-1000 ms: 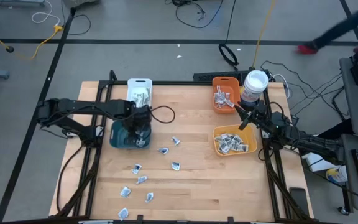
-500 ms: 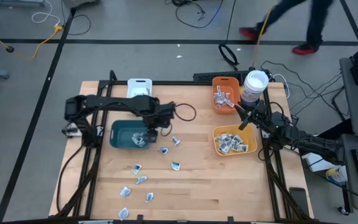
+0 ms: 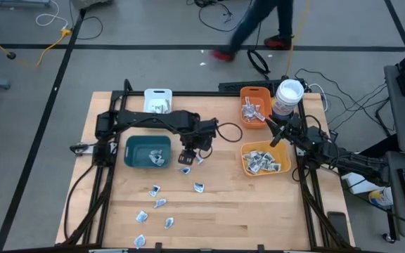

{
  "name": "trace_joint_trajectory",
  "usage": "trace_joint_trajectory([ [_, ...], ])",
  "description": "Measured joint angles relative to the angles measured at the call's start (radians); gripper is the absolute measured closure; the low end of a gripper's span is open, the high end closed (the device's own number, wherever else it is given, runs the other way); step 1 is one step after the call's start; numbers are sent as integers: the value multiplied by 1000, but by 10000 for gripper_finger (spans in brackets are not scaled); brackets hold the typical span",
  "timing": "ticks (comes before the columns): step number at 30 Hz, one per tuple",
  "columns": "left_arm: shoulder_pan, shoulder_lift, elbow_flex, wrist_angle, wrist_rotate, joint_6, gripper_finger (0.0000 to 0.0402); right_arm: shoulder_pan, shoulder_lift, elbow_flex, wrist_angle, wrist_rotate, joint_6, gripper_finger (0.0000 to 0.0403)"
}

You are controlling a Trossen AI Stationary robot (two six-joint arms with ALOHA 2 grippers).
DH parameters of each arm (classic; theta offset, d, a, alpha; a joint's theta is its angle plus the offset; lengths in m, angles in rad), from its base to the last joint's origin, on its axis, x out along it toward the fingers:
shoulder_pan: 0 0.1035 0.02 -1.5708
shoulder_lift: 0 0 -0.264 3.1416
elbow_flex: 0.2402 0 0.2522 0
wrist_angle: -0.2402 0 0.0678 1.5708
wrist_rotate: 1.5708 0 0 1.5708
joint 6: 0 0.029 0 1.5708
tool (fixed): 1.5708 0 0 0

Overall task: Pick & Place First Aid Supplies
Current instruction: Put the alcohol pad into the blue bin

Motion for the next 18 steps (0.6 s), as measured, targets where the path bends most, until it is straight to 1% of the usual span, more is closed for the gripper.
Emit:
trace_joint_trajectory([
  [4,-17,47,0,4,-3,115,182,0,0,0,0,0,0,287],
  [6,-25,69,0,10,-2,141,186,0,0,0,0,0,0,286],
  [18,-50,196,-1,111,-4,138,190,0,0,0,0,0,0,287],
])
